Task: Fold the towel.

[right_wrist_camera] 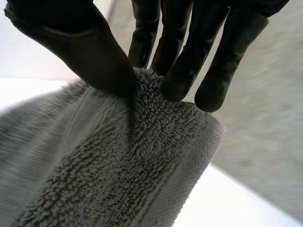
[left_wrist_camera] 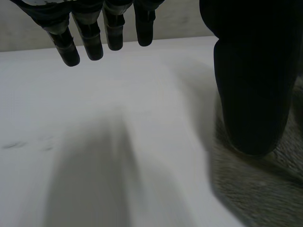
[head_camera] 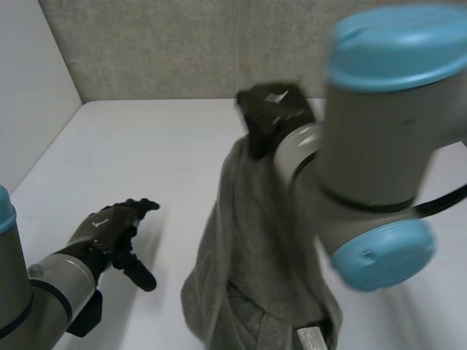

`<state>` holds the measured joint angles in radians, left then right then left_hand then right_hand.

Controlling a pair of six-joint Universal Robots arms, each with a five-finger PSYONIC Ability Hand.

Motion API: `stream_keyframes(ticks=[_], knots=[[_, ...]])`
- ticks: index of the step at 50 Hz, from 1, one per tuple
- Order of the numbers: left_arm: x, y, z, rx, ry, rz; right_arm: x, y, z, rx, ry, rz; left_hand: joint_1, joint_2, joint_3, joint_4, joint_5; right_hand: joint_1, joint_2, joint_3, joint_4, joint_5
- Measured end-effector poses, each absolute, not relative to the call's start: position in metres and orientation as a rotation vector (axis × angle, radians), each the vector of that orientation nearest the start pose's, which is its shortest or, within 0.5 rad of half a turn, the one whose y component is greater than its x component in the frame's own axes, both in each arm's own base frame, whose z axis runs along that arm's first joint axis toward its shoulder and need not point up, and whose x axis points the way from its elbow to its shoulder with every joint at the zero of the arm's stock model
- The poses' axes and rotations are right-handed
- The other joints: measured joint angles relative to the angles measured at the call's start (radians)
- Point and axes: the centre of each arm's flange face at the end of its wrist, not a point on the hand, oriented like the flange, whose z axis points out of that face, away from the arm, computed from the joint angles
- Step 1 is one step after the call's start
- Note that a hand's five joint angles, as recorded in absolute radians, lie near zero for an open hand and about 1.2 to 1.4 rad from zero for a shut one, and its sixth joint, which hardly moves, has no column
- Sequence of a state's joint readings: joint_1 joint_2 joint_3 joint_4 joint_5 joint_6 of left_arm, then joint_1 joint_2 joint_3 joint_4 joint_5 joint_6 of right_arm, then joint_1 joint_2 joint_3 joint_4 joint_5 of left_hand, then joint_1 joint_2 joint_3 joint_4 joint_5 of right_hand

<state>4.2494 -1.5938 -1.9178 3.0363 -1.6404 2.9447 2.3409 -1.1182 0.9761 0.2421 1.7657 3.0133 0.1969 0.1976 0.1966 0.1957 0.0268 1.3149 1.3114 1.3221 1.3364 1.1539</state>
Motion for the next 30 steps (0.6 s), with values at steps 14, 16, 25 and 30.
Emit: stream_keyframes(ticks=[14, 16, 25, 30], knots=[[-0.257, -0.152, 0.193, 0.527, 3.081, -1.698, 0.283, -0.231, 0.297, -0.693, 2.116, -1.907, 0.024, 0.022, 0.024, 0.025, 0.017, 0.001, 0.0, 0.0, 0.0, 0.0], [-0.261, -0.152, 0.19, 0.521, 3.105, -1.684, 0.274, -0.231, 0.295, -0.692, 2.123, -1.908, 0.038, 0.037, 0.038, 0.038, 0.035, 0.001, 0.0, 0.0, 0.0, 0.0], [-0.275, -0.15, 0.189, 0.419, 3.217, -1.659, 0.249, -0.229, 0.295, -0.721, 2.115, -2.006, 0.084, 0.085, 0.085, 0.085, 0.081, 0.001, 0.0, 0.0, 0.0, 0.0], [-0.279, -0.144, 0.191, 0.41, 3.246, -1.66, 0.24, -0.233, 0.294, -0.751, 2.132, -2.065, 0.141, 0.141, 0.14, 0.14, 0.136, 0.001, 0.0, 0.0, 0.0, 0.0]])
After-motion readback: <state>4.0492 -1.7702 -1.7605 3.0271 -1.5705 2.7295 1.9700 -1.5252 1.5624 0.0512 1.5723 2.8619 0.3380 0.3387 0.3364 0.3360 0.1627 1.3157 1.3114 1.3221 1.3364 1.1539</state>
